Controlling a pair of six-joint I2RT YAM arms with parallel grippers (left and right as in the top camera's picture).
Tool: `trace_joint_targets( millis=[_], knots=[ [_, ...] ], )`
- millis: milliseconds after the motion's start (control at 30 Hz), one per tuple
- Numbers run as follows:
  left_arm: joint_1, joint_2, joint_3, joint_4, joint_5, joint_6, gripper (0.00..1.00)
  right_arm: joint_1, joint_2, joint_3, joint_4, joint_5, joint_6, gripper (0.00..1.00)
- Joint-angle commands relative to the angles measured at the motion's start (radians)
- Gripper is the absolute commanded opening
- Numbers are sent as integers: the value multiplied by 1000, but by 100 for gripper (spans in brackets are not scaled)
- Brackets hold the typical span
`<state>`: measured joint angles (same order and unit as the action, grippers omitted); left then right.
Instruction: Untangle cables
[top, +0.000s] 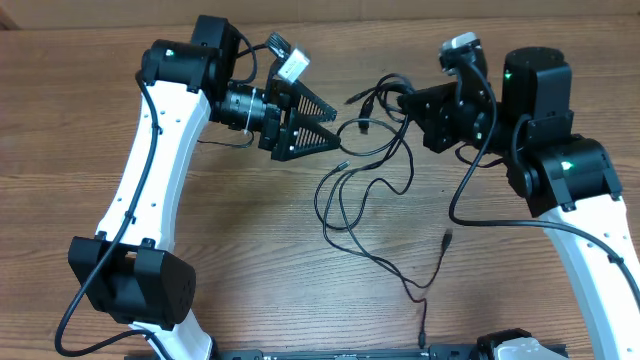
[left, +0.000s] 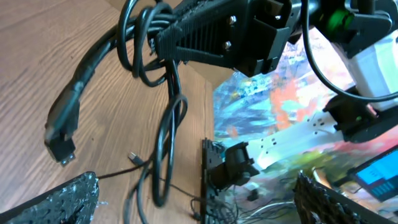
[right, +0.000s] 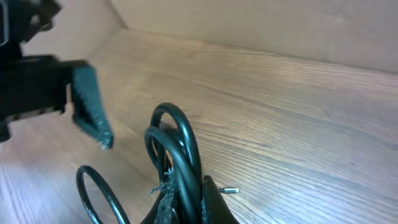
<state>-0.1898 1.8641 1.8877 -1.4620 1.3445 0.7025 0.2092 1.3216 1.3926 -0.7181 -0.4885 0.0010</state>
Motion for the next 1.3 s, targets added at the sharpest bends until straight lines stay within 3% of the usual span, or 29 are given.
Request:
trace_joint_targets(
  millis=[0, 233, 467, 667, 1000, 1067, 1167, 1267],
  knots=[
    [2, -28, 21, 9, -1, -81, 100, -3, -3, 23, 10, 21, 71, 4],
    [-40, -28, 21, 111, 43, -108, 100, -1, -3, 23, 15, -18, 82, 4],
    [-87, -28, 21, 315, 29, -343, 100, -1, -3, 23, 58, -108, 93, 4],
    [-112, -28, 21, 471, -105, -543, 100, -1, -3, 23, 74, -135, 134, 4],
    [-112, -28, 21, 582, -122, -614, 100, -1, -3, 23, 79, -222, 133, 4],
    [-112, -28, 21, 587, -121, -614, 93, -1, -3, 23, 78, -233, 133, 4],
    [-112, -28, 21, 609, -121, -614, 67, -1, -3, 23, 79, -241, 133, 4],
    [-112, -28, 21, 614, -116, -614, 52, -1, -3, 23, 83, -249, 133, 4]
  ],
)
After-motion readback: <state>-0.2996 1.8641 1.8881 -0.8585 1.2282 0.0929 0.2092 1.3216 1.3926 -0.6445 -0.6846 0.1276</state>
